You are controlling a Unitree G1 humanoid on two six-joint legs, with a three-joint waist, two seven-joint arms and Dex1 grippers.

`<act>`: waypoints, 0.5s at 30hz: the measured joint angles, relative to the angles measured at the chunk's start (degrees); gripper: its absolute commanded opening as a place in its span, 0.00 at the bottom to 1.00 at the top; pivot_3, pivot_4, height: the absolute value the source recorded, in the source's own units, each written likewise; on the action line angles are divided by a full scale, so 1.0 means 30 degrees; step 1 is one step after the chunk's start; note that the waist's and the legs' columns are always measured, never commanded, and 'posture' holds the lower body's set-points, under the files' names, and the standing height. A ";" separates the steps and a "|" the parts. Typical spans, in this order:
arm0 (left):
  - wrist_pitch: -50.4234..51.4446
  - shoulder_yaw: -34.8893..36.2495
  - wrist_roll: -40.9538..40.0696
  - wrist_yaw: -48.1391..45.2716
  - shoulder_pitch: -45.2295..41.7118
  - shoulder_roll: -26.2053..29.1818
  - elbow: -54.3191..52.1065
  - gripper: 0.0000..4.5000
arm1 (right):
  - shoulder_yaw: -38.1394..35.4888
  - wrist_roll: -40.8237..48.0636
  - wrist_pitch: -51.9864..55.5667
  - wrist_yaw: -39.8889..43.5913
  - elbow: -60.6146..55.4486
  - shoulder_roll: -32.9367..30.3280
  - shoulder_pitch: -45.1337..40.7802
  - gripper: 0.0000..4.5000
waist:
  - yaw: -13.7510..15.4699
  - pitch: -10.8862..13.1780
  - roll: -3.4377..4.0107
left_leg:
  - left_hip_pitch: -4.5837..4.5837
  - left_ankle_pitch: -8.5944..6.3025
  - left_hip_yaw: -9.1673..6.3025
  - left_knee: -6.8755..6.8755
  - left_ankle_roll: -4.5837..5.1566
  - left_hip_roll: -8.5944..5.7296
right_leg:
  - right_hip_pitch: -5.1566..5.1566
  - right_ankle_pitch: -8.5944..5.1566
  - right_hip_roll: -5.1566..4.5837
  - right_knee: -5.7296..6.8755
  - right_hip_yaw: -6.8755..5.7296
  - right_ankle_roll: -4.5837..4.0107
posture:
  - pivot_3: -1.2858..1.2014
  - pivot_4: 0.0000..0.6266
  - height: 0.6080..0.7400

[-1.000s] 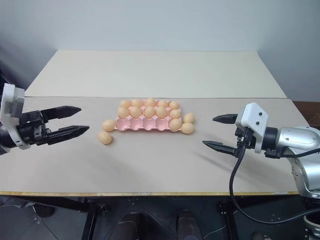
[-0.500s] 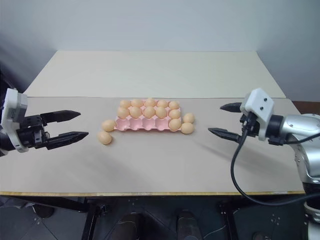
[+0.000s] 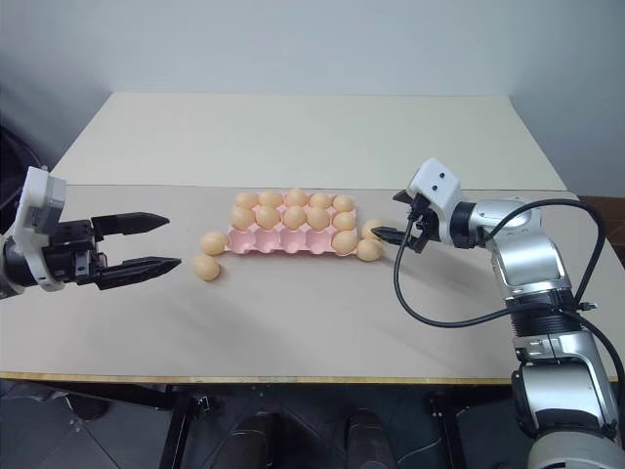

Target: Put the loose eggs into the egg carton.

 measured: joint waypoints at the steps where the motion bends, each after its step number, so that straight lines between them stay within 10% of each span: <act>1: 0.0000 0.0074 -0.0003 -0.0031 0.0212 0.0001 -0.0065 1.00 | 0.0000 0.0063 -0.0007 0.0336 -0.0168 -0.0049 0.0197 1.00 | -0.0005 0.0000 0.0000 | 0.0004 0.0000 0.0001 -0.0001 0.0000 0.0001 | 0.0000 0.0000 0.0000 0.0000 0.0000 0.0000 | 0.52 0.24 1.00; 15: -0.0138 0.0283 -0.0012 -0.0070 0.0518 -0.0001 -0.0420 1.00 | 0.1525 -0.1877 -0.1336 0.0161 -0.0125 0.1633 0.1110 1.00 | -0.0084 0.0000 0.0002 | 0.0046 0.0003 0.0009 -0.0004 -0.0003 0.0009 | 0.0010 0.0010 0.0021 0.0034 0.0020 -0.0011 | 0.52 0.24 1.00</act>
